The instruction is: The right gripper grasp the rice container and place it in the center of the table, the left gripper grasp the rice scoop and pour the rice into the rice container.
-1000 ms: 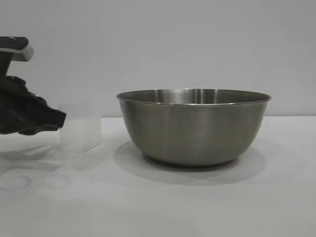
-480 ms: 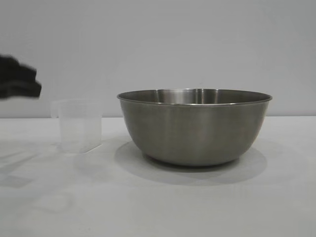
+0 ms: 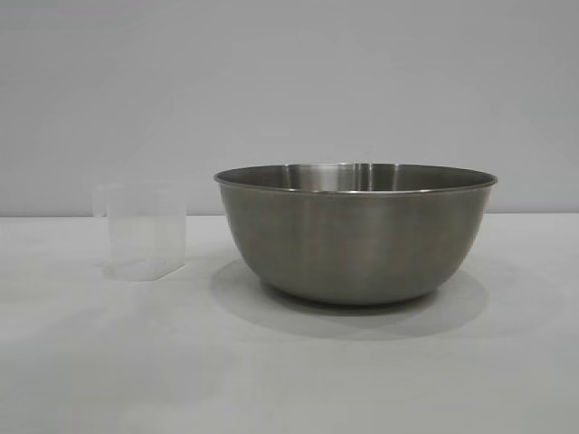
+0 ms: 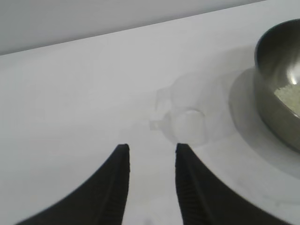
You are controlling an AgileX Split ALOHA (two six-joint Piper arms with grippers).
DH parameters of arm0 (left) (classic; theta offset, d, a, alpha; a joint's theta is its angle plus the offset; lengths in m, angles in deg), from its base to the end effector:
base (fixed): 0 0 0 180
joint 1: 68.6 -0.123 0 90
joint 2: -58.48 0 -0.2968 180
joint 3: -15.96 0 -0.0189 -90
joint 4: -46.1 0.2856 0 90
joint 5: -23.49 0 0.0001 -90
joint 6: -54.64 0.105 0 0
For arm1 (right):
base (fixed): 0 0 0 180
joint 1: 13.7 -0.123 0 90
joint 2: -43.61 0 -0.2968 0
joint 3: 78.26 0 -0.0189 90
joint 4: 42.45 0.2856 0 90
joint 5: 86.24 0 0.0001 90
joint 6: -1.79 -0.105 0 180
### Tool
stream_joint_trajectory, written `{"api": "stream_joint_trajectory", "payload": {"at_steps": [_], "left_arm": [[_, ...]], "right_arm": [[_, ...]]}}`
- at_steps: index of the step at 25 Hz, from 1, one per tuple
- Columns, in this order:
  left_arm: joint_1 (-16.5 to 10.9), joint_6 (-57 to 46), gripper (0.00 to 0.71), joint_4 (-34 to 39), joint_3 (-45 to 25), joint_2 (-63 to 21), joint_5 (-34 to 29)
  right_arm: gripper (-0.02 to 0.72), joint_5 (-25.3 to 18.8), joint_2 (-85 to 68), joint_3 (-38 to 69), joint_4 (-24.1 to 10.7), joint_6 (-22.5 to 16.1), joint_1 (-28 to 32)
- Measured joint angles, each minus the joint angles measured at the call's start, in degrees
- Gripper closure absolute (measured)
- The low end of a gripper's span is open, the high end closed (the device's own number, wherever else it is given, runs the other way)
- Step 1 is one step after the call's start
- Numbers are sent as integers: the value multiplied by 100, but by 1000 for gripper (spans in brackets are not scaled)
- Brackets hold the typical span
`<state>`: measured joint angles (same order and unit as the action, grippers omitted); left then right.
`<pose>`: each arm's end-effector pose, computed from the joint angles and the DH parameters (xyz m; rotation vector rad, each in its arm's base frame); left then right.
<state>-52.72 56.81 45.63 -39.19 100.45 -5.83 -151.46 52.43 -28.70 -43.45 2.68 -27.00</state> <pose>0.1437 -0.0413 0.2424 0.3411 2.1839 -0.1415 0.0270 0.0047 0.2762 -0.2654 2.1425 0.1039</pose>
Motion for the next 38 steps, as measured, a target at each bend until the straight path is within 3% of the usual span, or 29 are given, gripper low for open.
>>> {"api": "stream_joint_trajectory", "payload": {"at_steps": [4, 12, 24, 33, 38], "left_arm": [[0, 12, 515, 0, 135, -1105, -1313], [0, 2, 515, -199, 446, -2823, -2252], [0, 149, 515, 2, 565, -2959, -3400], [0, 202, 515, 2, 537, -3442, -3459], [0, 202, 515, 2, 537, -3546, -3476]], "right_arm": [[424, 0, 0, 0, 0, 0, 0], [424, 0, 0, 0, 0, 0, 0], [424, 0, 0, 0, 0, 0, 0], [424, 0, 0, 0, 0, 10, 0], [424, -2, -199, 0, 311, 471, 0]]}}
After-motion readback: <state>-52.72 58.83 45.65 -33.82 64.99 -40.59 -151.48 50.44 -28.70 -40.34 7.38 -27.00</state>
